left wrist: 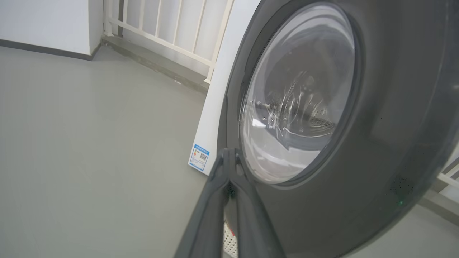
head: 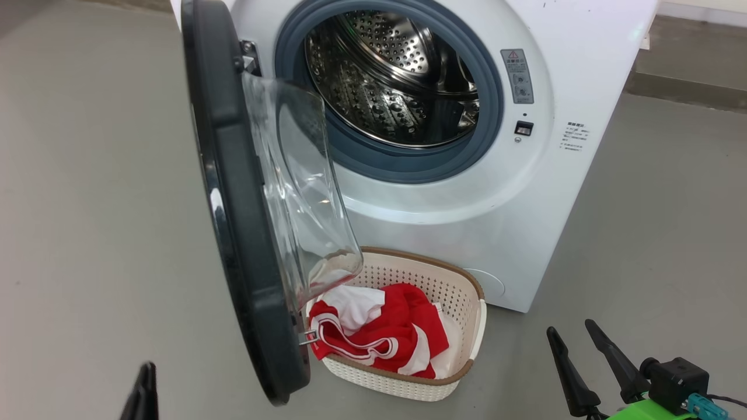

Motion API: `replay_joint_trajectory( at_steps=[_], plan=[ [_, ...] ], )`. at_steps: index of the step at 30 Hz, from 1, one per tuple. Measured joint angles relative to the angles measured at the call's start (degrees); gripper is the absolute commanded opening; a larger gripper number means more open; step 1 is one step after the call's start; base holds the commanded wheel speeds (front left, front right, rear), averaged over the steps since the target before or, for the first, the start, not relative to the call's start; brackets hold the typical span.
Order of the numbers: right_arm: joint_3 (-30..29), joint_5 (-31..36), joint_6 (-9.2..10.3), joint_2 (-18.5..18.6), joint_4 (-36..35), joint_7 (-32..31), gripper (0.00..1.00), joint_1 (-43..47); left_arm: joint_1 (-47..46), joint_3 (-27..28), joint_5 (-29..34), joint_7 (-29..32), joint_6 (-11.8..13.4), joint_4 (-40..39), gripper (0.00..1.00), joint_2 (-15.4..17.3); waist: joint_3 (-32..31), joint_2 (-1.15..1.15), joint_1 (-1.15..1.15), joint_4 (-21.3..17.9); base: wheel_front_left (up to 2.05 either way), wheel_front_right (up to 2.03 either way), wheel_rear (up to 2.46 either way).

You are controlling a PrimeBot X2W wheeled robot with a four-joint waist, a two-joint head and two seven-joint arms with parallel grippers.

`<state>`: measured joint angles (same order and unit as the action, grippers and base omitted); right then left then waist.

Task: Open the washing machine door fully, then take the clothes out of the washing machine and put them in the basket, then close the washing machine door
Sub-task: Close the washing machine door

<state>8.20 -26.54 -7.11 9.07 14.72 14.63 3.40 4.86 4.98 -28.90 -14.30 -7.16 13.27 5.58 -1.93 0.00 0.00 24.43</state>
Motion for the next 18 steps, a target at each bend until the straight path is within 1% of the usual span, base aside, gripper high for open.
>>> replay_joint_trajectory(
  at_steps=[2, 3, 6, 10, 12, 14, 16, 18],
  plan=[
    [0.07, 0.0, 0.0, -0.04, 0.0, 0.0, 1.0, 0.0, -1.31, -0.13, -7.08, 0.0, 0.0, -1.18, 0.0, 0.99, 0.07, 0.0, 0.0, -0.32, 0.0, 0.0, 0.0],
    [0.07, 0.0, 0.0, -0.04, 0.0, 0.0, 1.0, 0.0, -1.31, -0.13, -7.08, 0.0, 0.0, -1.18, 0.0, 0.99, 0.07, 0.0, 0.0, -0.32, 0.0, 0.0, 0.0],
    [0.22, 0.0, 0.0, -0.1, 0.01, 0.0, 1.0, -0.01, -3.07, -0.15, -21.24, -0.02, 0.0, -2.85, 0.0, 2.57, 0.16, 0.0, 0.0, -0.94, 0.0, 0.0, 0.0],
    [0.27, -0.01, 0.0, -0.12, 0.02, 0.0, 1.0, -0.01, -4.1, -3.67, -39.27, 0.66, 0.0, -4.63, 0.0, 8.22, 0.41, 0.0, 0.0, -1.78, 0.0, 0.0, 0.0],
    [0.26, -0.01, 0.0, -0.12, 0.03, 0.0, 1.0, -0.01, -4.36, -4.16, -47.42, 3.23, 0.0, -6.03, 0.0, 10.28, 0.66, 0.0, 0.0, -2.16, 0.0, 0.0, 0.0],
    [0.22, -0.01, 0.0, -0.16, 0.03, 0.0, 1.0, -0.01, -5.16, -3.86, -55.79, 7.14, 0.0, -7.65, 0.0, 11.31, 0.88, 0.0, 0.0, -2.58, 0.0, 0.0, 0.0],
    [0.22, 0.0, 0.0, -0.16, 0.02, 0.0, 1.0, -0.02, -5.24, -4.01, -60.16, 11.55, 0.0, -9.09, 0.0, 12.88, 1.09, 0.0, 0.0, -2.98, 0.0, 0.0, 0.0],
    [0.23, -0.01, 0.0, -0.24, -0.01, 0.0, 1.0, -0.03, -5.15, -4.01, -64.77, 16.77, 0.0, -10.22, 0.0, 13.77, 1.37, 0.0, 0.0, -3.37, 0.0, 0.0, 0.0]
  ],
)
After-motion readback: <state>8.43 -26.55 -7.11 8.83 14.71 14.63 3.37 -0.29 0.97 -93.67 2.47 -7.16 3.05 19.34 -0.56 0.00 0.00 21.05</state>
